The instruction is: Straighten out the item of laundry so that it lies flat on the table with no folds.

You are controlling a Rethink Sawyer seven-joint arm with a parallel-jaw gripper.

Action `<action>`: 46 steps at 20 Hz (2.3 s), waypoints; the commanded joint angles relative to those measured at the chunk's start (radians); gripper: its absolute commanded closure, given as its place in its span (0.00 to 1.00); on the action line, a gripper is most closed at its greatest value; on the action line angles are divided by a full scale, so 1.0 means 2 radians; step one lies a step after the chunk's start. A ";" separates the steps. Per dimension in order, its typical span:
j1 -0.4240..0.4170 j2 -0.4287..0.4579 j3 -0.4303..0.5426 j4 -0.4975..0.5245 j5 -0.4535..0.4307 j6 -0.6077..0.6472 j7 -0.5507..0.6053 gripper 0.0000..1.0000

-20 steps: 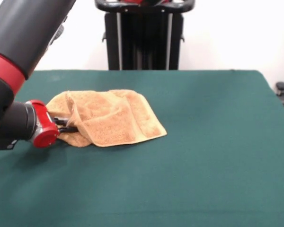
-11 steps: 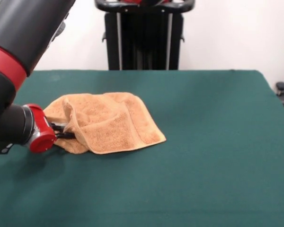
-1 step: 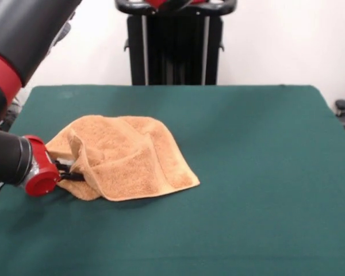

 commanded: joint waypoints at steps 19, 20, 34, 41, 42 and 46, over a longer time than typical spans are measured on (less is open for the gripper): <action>-0.057 0.054 -0.097 -0.101 0.122 0.164 0.067 1.00; -0.062 0.057 -0.104 -0.108 0.127 0.166 0.068 1.00; -0.154 0.083 -0.237 -0.217 0.218 0.203 0.058 1.00; -0.181 0.081 -0.278 -0.238 0.253 0.209 0.036 1.00; -0.185 0.081 -0.284 -0.242 0.257 0.209 0.031 1.00; -0.194 0.080 -0.298 -0.247 0.266 0.211 0.019 1.00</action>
